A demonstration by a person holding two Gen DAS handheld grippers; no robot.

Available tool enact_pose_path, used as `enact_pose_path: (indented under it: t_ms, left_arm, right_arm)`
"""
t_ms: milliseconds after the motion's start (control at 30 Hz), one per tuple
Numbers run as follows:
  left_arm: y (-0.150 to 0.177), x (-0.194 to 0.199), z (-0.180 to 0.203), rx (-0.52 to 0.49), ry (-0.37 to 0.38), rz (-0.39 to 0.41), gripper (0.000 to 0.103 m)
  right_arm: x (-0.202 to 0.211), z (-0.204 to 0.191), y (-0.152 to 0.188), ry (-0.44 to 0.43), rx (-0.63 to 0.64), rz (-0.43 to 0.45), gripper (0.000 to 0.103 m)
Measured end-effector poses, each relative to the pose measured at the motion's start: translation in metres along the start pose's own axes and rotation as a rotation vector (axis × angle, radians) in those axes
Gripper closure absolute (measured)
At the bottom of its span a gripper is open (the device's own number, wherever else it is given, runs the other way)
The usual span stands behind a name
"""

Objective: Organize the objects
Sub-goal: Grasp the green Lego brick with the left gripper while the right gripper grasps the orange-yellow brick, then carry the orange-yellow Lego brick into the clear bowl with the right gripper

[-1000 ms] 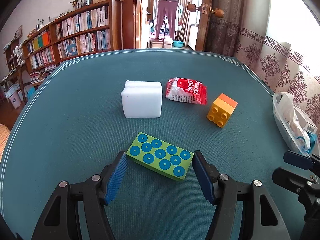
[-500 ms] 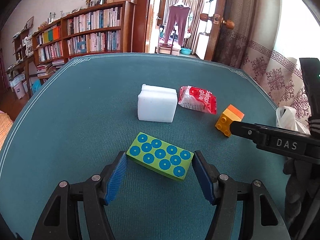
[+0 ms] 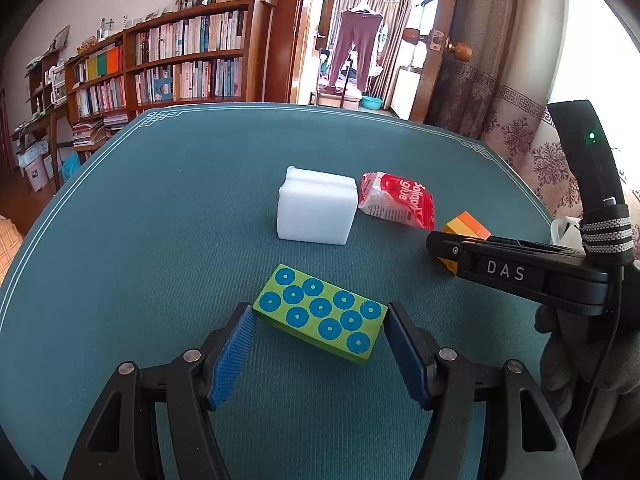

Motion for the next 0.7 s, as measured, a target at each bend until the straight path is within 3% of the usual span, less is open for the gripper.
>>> enact_pose_path:
  t_ms: [367, 700]
  left_arm:
    - [-0.001, -0.001, 0.001, 0.001, 0.000, 0.000, 0.034]
    - [0.000, 0.000, 0.001, -0.002, -0.001, 0.001, 0.034]
  right_arm:
    - [0.011, -0.004, 0.017, -0.004, 0.009, -0.006, 0.052]
    - [0.053, -0.003, 0.048, -0.028, -0.003, 0.032, 0.052]
Point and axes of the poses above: each gripper's, at about its wrist camera, not at the fingertips, and x roughly against the way its jaws point, z to its right, y to its underside, the point moved 1 cm from there along -x, roughly the way its jaws point, and after that the axes turned 7 degrees about -y, right-handed, at the moved point
